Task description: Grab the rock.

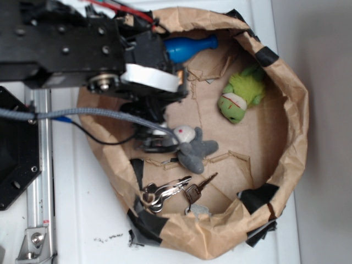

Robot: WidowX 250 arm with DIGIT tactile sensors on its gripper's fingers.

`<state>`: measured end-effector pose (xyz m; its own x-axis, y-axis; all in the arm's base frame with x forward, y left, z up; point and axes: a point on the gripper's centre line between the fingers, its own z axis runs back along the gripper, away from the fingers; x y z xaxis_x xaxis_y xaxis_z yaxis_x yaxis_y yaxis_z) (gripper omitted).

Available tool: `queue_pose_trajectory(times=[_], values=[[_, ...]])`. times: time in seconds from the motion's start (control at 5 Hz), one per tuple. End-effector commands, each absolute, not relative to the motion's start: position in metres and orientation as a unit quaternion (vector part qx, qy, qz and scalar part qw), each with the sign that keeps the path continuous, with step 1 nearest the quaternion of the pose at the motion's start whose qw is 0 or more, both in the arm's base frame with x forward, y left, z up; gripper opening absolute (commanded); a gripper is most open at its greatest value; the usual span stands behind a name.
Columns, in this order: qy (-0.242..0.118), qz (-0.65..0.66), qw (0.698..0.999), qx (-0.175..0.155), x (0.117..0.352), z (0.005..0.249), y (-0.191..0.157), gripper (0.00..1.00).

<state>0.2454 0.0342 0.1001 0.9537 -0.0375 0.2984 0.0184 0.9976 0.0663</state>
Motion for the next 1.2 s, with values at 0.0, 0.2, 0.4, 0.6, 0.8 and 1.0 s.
queue_pose_trajectory(times=[0.0, 0.2, 0.4, 0.6, 0.8, 1.0], values=[[-0.127, 0.106, 0.986, 0.008, 0.297, 0.180, 0.001, 0.00], [-0.108, 0.111, 0.988, 0.003, 0.298, 0.172, -0.004, 0.00], [-0.104, 0.113, 0.988, 0.002, 0.294, 0.171, -0.005, 0.00], [-0.108, 0.114, 0.988, 0.001, 0.290, 0.175, -0.005, 0.00], [-0.103, 0.118, 0.988, -0.005, 0.288, 0.172, -0.002, 0.00], [-0.117, 0.139, 0.983, 0.030, 0.287, 0.168, 0.003, 0.00]])
